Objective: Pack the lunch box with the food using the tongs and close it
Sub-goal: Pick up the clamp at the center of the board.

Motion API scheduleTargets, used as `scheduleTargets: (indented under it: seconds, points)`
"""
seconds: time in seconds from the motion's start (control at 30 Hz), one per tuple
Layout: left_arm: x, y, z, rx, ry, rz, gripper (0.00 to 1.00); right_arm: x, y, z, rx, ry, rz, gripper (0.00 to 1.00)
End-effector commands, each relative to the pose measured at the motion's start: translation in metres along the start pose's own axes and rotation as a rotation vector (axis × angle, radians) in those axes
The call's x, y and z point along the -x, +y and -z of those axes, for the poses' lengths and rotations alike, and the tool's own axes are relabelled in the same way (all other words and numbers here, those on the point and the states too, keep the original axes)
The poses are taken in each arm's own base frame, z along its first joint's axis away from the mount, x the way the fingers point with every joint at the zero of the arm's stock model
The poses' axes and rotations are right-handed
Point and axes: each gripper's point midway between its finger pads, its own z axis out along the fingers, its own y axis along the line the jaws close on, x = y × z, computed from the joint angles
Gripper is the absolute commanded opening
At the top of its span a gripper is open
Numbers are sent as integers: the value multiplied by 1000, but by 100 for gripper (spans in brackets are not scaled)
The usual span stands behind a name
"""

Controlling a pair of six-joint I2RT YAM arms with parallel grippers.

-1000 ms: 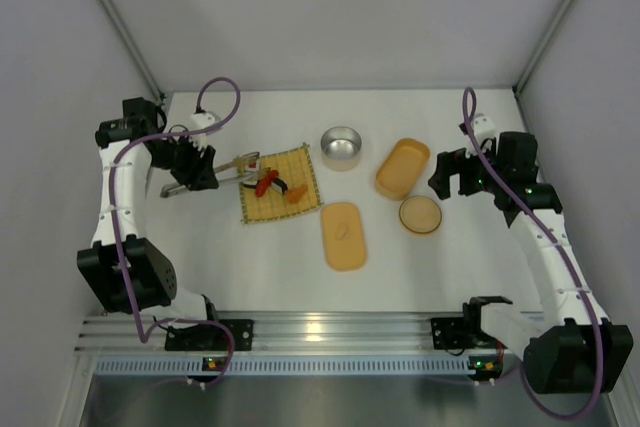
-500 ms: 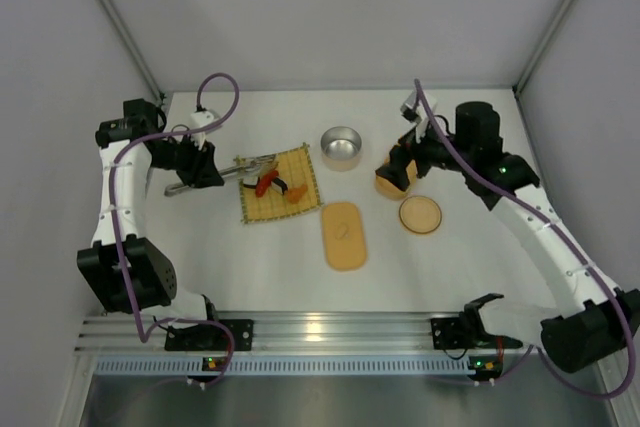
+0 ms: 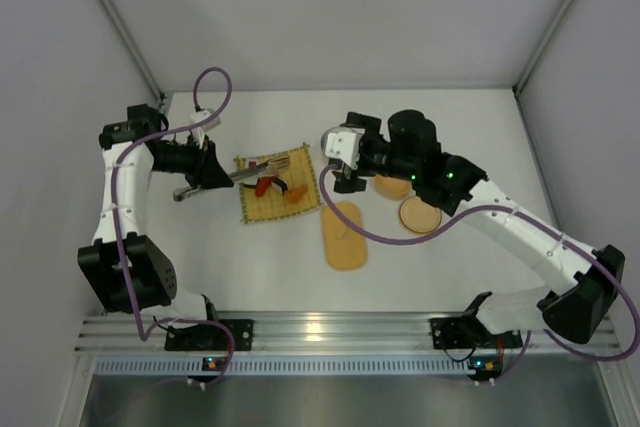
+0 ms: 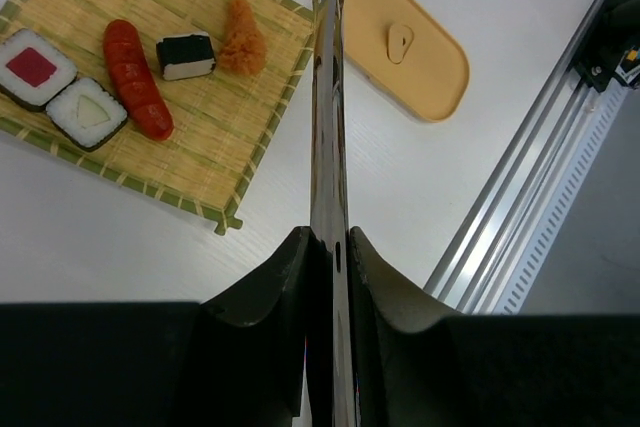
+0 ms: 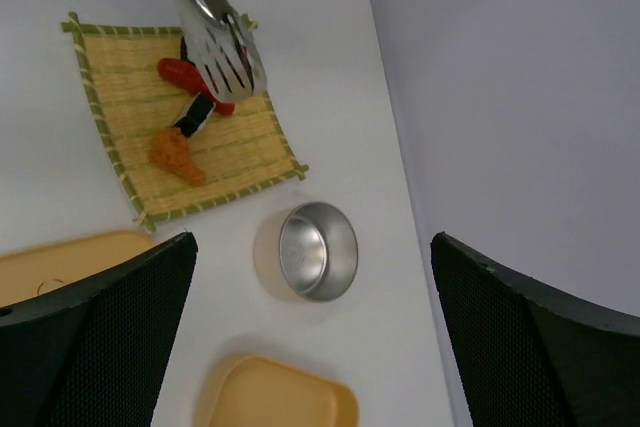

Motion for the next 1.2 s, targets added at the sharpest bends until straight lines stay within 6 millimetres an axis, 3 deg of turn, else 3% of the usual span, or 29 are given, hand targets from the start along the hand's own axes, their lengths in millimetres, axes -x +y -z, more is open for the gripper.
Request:
scheduleTargets:
  seconds: [0.0,0.13,0.43,0.63,0.77,0.87,1.03,1.17]
  points:
    - [3,-38,4,-113,-44,109,25,64,3,-10,-36,-187,239,99]
    - [5,-43,2,-137,-67,133,22,80,46,-44,98,-192,273,99]
    - [3,-55,3,-183,-77,159,14,103,78,-91,149,-265,306,99]
    - [2,-61,1,-216,-96,183,14,105,77,-125,80,-244,343,99]
    - [2,-64,0,-230,-103,196,13,113,61,-142,8,-245,341,99]
    - [3,-65,1,-230,-106,197,12,113,65,-156,15,-233,365,99]
    - [2,-68,1,-228,-104,187,11,98,76,-173,61,-182,395,99]
    - [2,-70,1,-232,-113,184,11,85,86,-176,94,-163,421,99]
